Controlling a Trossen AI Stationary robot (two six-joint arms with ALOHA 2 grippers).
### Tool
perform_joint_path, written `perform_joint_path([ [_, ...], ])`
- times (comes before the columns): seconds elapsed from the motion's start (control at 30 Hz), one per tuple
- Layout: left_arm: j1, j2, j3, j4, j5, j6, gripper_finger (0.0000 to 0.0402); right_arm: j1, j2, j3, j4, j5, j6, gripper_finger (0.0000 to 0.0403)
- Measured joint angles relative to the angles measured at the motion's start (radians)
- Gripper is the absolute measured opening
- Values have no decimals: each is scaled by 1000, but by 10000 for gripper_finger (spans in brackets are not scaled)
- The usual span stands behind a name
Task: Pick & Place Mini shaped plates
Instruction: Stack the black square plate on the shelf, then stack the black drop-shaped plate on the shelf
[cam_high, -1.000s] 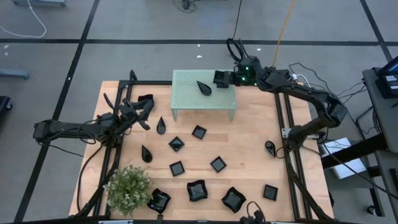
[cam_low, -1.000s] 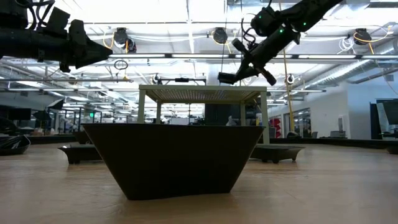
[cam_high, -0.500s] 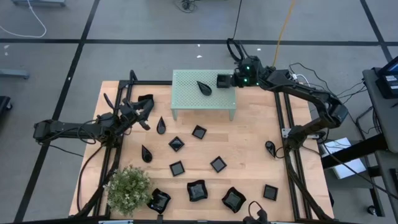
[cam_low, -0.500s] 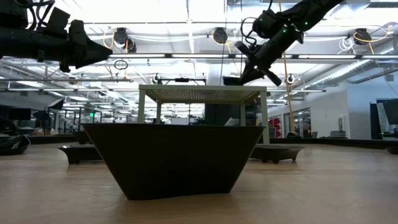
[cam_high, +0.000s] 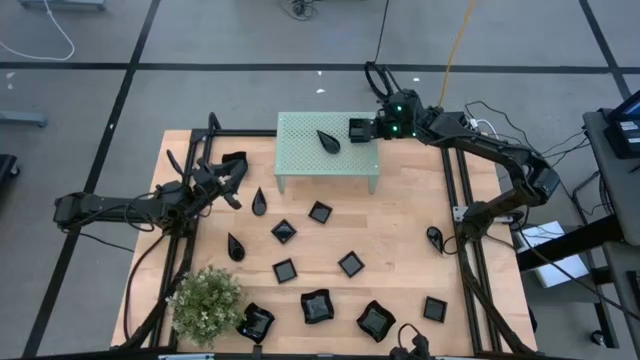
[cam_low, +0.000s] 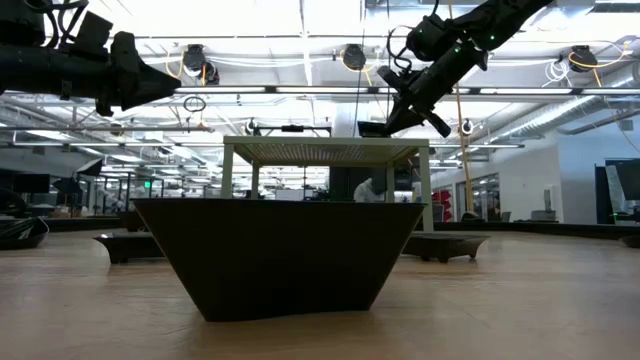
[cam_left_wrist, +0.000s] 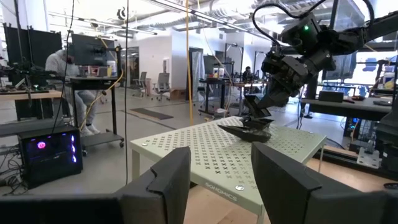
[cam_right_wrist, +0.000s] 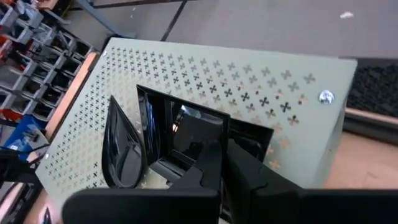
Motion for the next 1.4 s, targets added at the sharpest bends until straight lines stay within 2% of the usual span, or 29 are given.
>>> perform_joint_path([
  [0.2, 0, 0, 0, 0, 0, 0, 173, 0, 0, 0, -8, 0, -110, 0],
  [0.6, 0, 0, 0, 0, 0, 0, 173, 0, 0, 0, -10, 0, -152, 1],
  [0.97, 0, 0, 0, 0, 0, 0, 173, 0, 0, 0, -16, 0, -156, 19],
  [1.13, 0, 0, 0, 0, 0, 0, 173, 0, 0, -1, -7, 1, -171, 44],
  [1.4, 0, 0, 0, 0, 0, 0, 173, -1, -40, -2, 13, -5, -173, 113],
])
